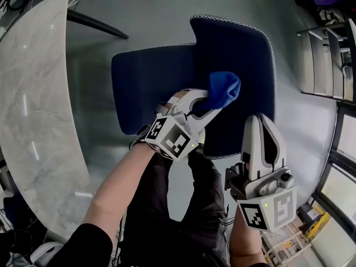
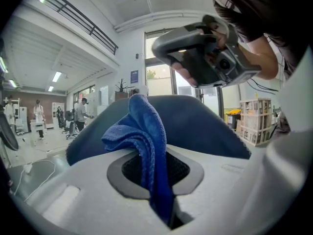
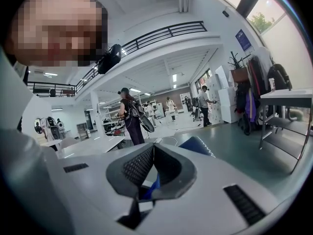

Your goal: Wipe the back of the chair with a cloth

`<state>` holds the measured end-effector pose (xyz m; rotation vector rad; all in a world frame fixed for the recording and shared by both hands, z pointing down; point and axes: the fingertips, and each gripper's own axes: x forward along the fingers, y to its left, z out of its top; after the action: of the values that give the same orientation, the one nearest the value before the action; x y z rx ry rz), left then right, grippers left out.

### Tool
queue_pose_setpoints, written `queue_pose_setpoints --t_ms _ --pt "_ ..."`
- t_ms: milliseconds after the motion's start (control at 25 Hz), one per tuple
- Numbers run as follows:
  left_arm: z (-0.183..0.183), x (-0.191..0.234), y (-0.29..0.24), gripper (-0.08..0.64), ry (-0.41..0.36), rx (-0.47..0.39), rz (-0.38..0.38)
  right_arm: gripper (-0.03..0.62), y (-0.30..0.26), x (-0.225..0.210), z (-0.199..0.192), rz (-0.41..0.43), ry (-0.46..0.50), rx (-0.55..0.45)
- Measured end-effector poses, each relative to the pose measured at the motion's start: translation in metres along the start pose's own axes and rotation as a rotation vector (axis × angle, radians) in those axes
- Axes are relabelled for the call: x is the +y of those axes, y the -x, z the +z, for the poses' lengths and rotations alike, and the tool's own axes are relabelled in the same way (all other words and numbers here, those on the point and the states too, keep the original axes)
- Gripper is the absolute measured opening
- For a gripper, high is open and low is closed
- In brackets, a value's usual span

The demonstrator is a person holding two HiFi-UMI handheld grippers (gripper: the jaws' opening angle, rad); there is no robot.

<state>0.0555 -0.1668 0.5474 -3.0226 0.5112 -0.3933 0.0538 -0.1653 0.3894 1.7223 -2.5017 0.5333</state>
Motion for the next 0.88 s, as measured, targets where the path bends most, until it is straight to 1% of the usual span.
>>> queue_pose_setpoints --t_ms 80,280,440,560,720,880 --pt "-0.011 0.029 -0.003 0.055 -0.014 0.01 0.045 0.015 -0.008 -0.001 -0.004 0.001 0.003 0.004" --pt "-0.024 0.101 -0.011 0.055 -0.037 0.002 0.161 0.015 -0.022 -0.006 -0.009 0.006 0.008 -0.003" --pt "-0.043 0.142 -0.019 0.055 -0.07 0.021 0.23 0.015 -0.03 -0.013 -0.009 0.007 0.016 -0.019" --pt "-0.06 0.153 -0.03 0.055 -0.099 0.042 0.239 0.015 -0.037 -0.018 -0.01 0.005 0.041 -0.028" --pt "-0.071 0.143 -0.046 0.055 -0.134 0.058 0.206 0.015 -0.04 -0.023 -0.017 0.001 0.051 -0.017" --pt "-0.072 0.131 -0.056 0.055 -0.126 0.039 0.185 0.015 -0.042 -0.028 -0.021 -0.022 0.072 -0.006"
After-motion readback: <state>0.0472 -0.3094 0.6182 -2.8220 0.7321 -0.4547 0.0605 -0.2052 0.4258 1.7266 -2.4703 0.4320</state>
